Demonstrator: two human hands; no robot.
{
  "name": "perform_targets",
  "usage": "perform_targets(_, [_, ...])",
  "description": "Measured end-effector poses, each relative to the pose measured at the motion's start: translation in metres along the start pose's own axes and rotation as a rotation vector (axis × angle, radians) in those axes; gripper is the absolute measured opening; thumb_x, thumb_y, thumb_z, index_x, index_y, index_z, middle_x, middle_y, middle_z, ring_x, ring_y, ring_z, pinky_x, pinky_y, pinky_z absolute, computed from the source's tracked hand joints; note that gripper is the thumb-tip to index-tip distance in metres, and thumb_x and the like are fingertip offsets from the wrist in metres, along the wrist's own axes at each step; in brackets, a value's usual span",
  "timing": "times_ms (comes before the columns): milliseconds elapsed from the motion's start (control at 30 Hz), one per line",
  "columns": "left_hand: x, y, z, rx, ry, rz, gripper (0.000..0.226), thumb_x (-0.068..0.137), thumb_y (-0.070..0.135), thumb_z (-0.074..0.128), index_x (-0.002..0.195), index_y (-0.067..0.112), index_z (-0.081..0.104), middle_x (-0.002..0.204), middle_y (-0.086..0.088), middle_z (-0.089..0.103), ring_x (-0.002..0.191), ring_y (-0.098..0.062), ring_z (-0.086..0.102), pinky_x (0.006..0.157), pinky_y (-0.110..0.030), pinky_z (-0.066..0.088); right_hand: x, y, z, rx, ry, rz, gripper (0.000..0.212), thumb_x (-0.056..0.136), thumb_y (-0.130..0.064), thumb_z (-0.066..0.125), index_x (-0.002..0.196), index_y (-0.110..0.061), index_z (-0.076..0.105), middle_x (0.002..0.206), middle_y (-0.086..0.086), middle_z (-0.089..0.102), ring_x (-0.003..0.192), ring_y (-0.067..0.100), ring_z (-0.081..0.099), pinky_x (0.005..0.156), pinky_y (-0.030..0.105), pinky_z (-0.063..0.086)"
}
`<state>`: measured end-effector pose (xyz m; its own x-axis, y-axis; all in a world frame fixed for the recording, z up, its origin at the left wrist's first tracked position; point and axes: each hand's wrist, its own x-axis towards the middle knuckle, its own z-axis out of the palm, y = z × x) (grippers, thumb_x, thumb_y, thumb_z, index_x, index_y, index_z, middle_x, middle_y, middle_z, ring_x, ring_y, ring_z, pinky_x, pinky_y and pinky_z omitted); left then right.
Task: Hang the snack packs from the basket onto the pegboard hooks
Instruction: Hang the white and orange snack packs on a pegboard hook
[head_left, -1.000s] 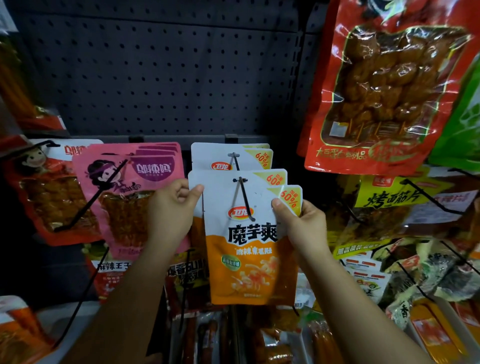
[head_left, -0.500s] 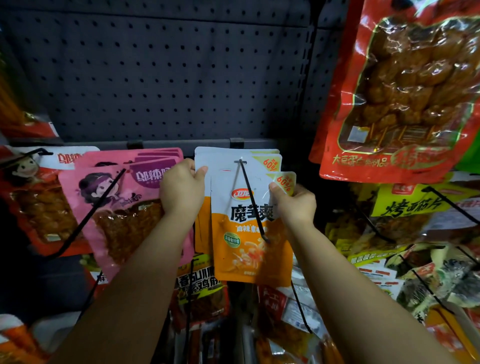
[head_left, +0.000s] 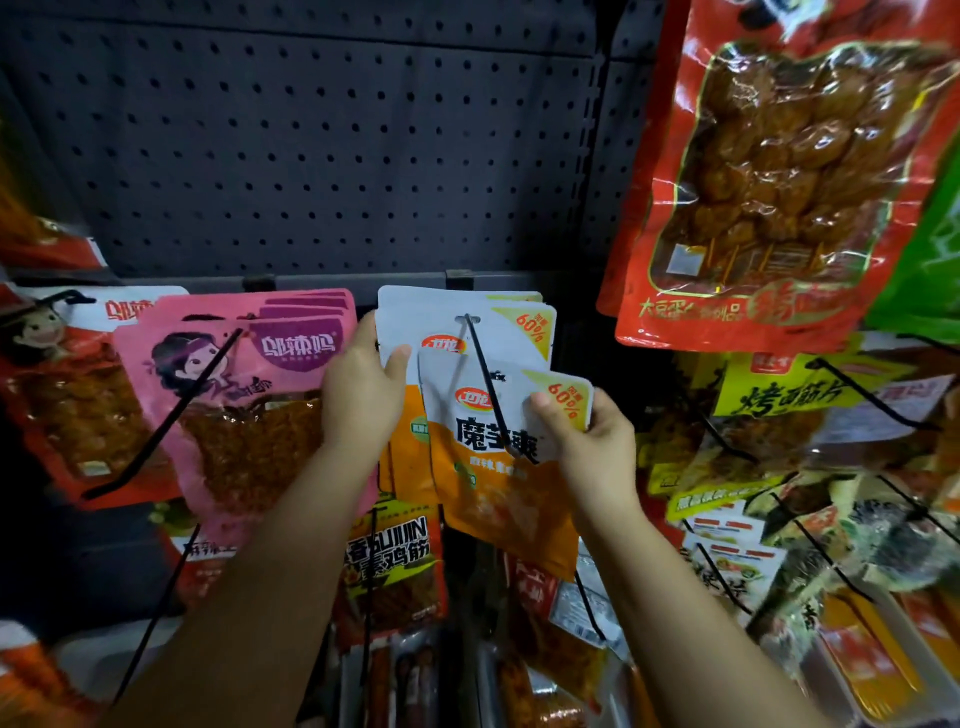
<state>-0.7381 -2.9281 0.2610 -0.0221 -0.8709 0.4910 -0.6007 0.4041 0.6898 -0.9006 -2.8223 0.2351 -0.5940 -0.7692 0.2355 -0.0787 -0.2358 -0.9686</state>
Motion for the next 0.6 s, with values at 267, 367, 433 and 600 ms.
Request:
perform_targets(267, [-0.092,0.003,-0.012,-0.309,-0.038,0.036,0.058,0.091,0.047,0.047,0.140,0.017,0.037,0.149,0.000,0.032,0.136,-0.008,0.031,0.110,-0.023,0.027,-0.046,-0.012,-0.032,0.080,-0.213,0.002,0.015,0.079,-0.020,0.070,0.092,-0.014,0.067,0.083,0.001,0.073,0.075,0.011,0.069,0.065,0.023,0.054])
perform_targets(367, [-0.119,0.004,-0.021,-0.416,-0.002,0.026,0.048,0.085,0.045,0.057,0.125,0.020,0.049,0.131,0.016,0.045,0.111,0.020,0.043,0.087,0.002,0.034,-0.061,-0.016,-0.040,0.192,-0.274,0.034,0.016,0.074,-0.026,0.071,0.089,-0.022,0.070,0.094,0.009,0.075,0.086,0.023,0.072,0.069,0.031,0.058])
perform_targets(433, [-0.132,0.005,-0.027,-0.559,-0.032,-0.023,0.023,0.085,0.034,0.058,0.108,0.032,0.055,0.108,0.026,0.062,0.096,0.018,0.056,0.075,-0.001,0.042,-0.070,-0.019,-0.043,0.239,-0.307,0.040,0.013,0.074,-0.027,0.072,0.087,-0.025,0.071,0.093,0.007,0.075,0.084,0.022,0.073,0.065,0.027,0.057])
perform_targets(600, [-0.150,0.017,-0.043,-0.734,-0.030,-0.011,0.015,0.082,0.024,0.059,0.094,0.033,0.062,0.091,0.026,0.071,0.085,0.004,0.068,0.063,-0.009,0.051,-0.079,-0.028,-0.048,0.255,-0.288,-0.009,0.016,0.076,-0.033,0.071,0.088,-0.023,0.074,0.093,0.007,0.075,0.087,0.025,0.072,0.072,0.034,0.058])
